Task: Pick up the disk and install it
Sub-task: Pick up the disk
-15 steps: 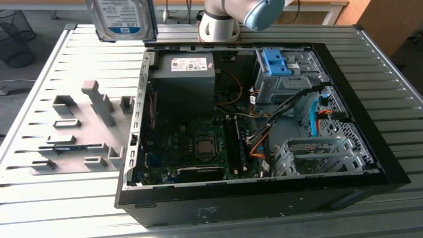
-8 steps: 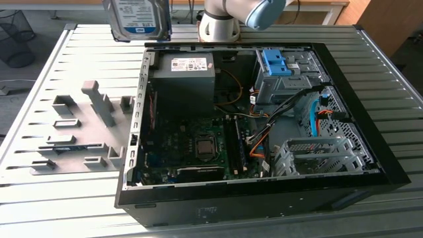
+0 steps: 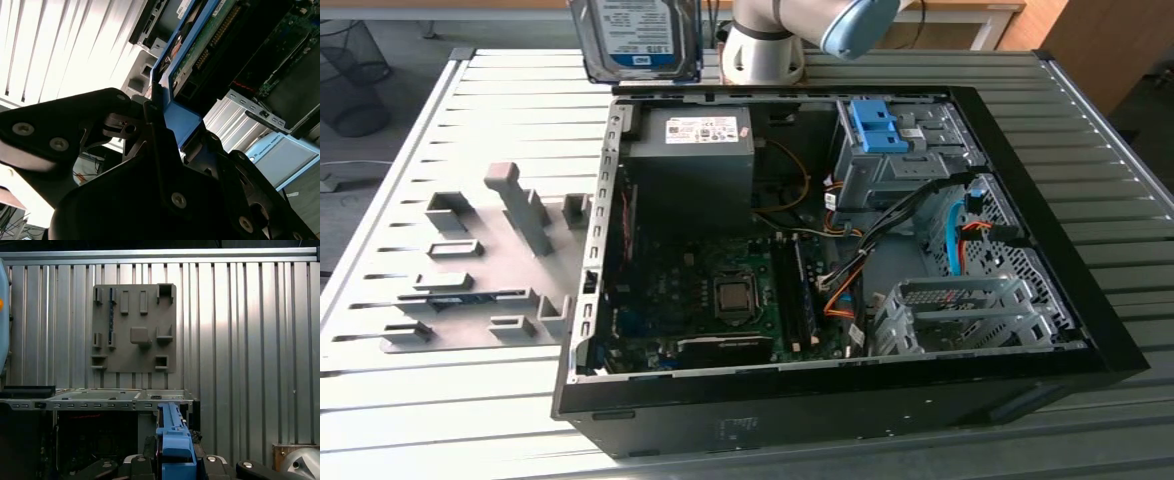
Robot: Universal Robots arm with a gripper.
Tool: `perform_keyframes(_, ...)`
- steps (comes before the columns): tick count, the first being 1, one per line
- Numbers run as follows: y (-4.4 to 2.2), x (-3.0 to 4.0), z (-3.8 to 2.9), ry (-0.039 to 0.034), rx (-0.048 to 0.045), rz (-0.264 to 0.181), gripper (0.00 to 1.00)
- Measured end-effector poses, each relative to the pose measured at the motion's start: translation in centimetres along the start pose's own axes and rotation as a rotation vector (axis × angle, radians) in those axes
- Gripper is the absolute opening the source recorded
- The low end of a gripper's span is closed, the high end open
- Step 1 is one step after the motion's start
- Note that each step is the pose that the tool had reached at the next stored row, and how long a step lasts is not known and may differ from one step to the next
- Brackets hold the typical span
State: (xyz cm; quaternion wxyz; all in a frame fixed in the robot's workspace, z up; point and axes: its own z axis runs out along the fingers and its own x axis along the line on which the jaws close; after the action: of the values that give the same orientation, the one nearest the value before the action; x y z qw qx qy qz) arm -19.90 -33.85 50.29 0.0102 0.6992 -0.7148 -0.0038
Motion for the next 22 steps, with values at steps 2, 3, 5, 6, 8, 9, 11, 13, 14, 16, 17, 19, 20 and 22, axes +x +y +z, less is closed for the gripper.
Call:
perform_keyframes(2, -0.86, -0.02, -0.02, 0.0001, -0.0001, 0.0, 0.36)
perform_keyframes(3, -1.26, -0.03, -0.03, 0.0001, -0.0001, 0.0, 0.36)
perform_keyframes(5, -2.06, -0.04, -0.05, 0.0001, -0.0001, 0.0, 0.36)
perform_keyframes(6, -2.46, -0.05, -0.05, 0.0001, -0.0001, 0.0, 0.36)
perform_keyframes(8, -3.34, -0.07, -0.07, 0.0, 0.0, 0.0, 0.36)
perform_keyframes(9, -3.7, -0.08, -0.08, 0.0001, -0.0001, 0.0, 0.36)
perform_keyframes(11, -3.9, -0.08, -0.08, 0.0001, -0.0002, 0.0, 0.36)
perform_keyframes(13, -3.9, -0.08, -0.08, 0.0, -0.0001, 0.0, 0.36)
perform_keyframes(14, -3.9, -0.09, -0.08, 0.0001, -0.0001, 0.0, 0.36)
perform_keyframes(16, -3.91, -0.09, -0.08, 0.0, -0.0001, 0.0, 0.36)
perform_keyframes(17, -3.92, -0.07, -0.08, 0.0, 0.0, 0.0, 0.36)
perform_keyframes(19, -3.92, 0.1, -0.08, 0.0006, 0.0, 0.0, 0.36)
perform_keyframes(20, -3.92, 0.23, -0.08, 0.0013, -0.0001, 0.0, 0.36)
perform_keyframes(22, -3.92, 0.57, -0.08, 0.0023, 0.0, 0.0, 0.36)
